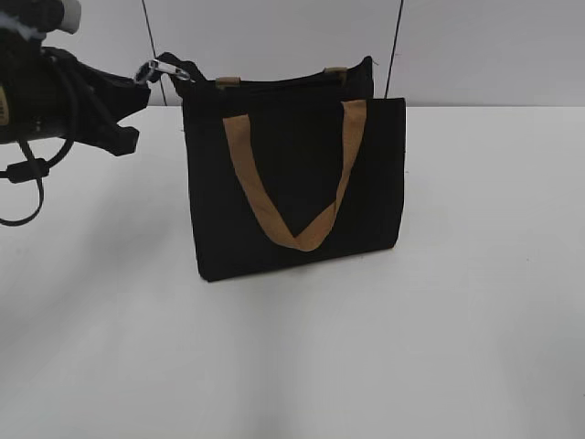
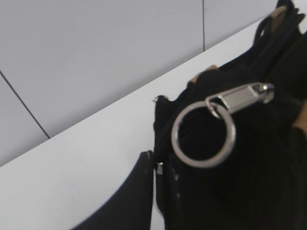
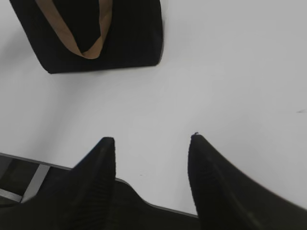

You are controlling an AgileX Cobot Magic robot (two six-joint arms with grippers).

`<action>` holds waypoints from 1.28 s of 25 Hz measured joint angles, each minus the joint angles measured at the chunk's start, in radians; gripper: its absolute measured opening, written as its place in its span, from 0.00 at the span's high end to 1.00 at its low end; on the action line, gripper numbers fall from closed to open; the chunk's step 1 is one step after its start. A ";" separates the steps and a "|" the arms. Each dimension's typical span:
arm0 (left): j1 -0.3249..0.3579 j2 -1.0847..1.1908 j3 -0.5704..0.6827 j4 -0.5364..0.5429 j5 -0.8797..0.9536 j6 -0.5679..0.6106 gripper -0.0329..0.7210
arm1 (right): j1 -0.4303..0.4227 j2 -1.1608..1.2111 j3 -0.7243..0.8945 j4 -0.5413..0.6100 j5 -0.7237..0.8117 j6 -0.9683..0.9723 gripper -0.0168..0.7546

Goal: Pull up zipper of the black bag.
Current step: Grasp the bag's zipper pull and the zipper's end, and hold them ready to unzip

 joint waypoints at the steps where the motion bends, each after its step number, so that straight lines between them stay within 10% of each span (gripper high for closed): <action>1: -0.018 -0.013 0.000 0.016 0.020 -0.016 0.94 | 0.000 0.008 -0.004 0.015 0.000 -0.015 0.49; 15: -0.117 -0.188 0.002 0.017 0.162 -0.077 0.94 | 0.000 0.302 -0.054 0.264 -0.167 -0.266 0.49; 32: -0.129 -0.209 -0.029 0.012 0.079 -0.079 0.94 | 0.000 0.776 -0.054 0.823 -0.287 -1.056 0.49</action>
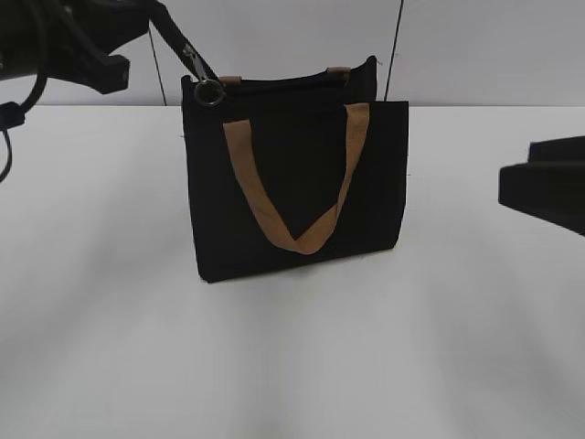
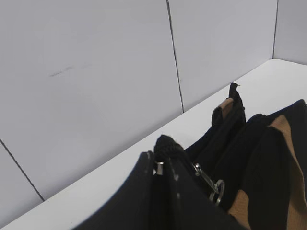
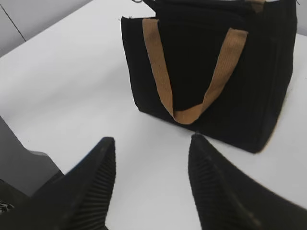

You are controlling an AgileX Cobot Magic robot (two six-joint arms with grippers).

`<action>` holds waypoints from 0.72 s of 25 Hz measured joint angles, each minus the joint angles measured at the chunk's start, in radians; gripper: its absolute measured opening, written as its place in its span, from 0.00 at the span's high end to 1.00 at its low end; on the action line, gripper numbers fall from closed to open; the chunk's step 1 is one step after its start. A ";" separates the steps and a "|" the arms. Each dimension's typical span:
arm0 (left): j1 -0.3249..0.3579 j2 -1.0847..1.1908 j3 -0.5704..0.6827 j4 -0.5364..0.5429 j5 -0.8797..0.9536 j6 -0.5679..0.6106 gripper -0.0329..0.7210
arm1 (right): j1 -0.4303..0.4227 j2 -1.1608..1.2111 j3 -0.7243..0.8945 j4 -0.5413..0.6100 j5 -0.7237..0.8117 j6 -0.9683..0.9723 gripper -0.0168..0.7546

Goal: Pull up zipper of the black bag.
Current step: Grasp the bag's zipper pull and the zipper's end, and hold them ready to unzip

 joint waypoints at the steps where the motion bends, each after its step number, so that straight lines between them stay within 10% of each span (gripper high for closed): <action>1: 0.000 0.000 0.000 0.000 -0.001 0.000 0.94 | 0.000 0.033 -0.001 0.048 -0.001 -0.040 0.49; 7: 0.000 0.000 -0.042 0.001 -0.001 0.000 0.94 | 0.001 0.177 -0.021 0.208 -0.023 -0.241 0.49; 18: -0.003 0.000 -0.050 0.003 -0.004 0.000 0.94 | 0.210 0.437 -0.257 0.154 -0.136 -0.288 0.49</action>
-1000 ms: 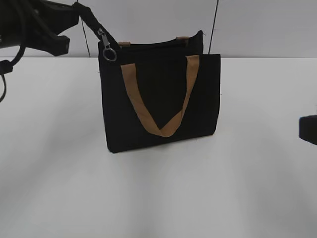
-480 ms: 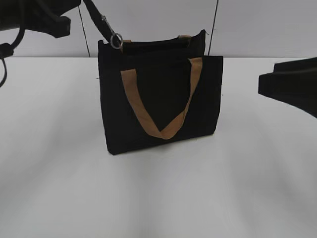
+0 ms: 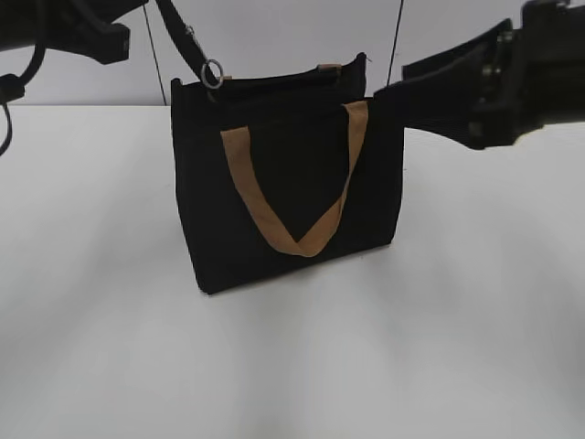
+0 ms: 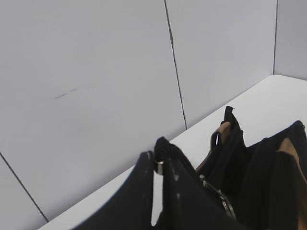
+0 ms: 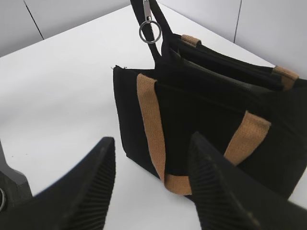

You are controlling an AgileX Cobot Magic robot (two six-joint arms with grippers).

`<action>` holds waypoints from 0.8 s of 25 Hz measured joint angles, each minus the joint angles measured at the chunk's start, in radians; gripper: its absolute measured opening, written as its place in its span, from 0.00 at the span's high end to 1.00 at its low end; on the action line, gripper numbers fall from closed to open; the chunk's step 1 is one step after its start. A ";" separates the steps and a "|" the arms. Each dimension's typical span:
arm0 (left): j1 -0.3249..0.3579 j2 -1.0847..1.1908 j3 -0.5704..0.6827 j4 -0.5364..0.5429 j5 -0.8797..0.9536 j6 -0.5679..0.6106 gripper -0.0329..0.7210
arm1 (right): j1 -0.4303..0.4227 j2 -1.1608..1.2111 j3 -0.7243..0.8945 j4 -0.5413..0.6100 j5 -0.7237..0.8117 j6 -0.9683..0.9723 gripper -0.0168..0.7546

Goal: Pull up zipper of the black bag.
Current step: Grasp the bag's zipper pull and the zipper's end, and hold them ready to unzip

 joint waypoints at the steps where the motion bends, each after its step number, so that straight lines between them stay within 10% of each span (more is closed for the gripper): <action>1: 0.000 0.000 0.000 0.000 0.000 0.000 0.94 | 0.023 0.031 -0.019 -0.008 -0.020 0.001 0.49; 20: 0.009 0.070 -0.009 0.003 -0.060 0.005 0.94 | 0.299 0.476 -0.413 -0.053 -0.252 -0.014 0.49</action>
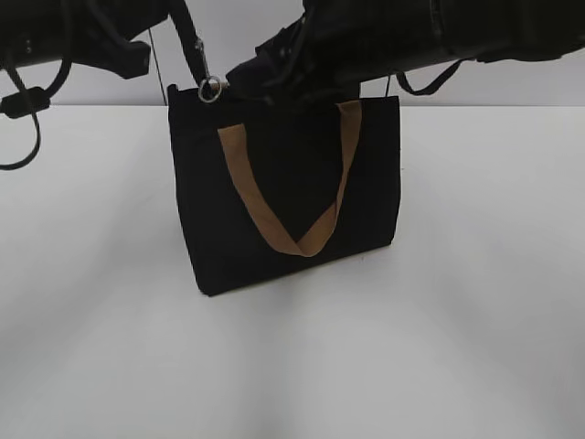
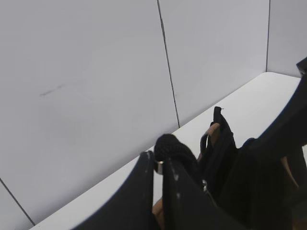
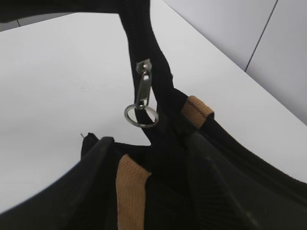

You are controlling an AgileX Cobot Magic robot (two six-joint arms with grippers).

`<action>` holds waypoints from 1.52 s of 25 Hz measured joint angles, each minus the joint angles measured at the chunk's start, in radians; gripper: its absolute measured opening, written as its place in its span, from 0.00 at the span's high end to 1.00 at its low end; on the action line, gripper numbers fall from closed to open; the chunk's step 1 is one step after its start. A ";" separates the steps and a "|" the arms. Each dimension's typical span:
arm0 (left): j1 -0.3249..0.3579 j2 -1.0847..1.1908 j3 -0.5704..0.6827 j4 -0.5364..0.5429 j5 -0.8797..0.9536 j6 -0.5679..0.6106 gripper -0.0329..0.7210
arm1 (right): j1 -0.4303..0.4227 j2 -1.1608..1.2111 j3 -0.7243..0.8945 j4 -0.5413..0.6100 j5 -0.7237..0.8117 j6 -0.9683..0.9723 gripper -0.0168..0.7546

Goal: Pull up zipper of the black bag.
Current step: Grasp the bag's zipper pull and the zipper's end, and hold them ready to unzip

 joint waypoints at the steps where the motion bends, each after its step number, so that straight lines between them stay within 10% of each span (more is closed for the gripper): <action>1: 0.002 0.005 0.000 0.000 -0.001 0.003 0.94 | 0.001 0.015 -0.012 0.000 -0.002 0.000 0.49; 24: 0.002 0.011 0.000 0.000 -0.007 0.018 0.94 | 0.041 0.159 -0.109 0.000 -0.013 -0.016 0.49; 38: 0.002 0.011 0.000 0.000 -0.011 0.019 0.94 | 0.041 0.172 -0.129 0.000 -0.019 -0.017 0.65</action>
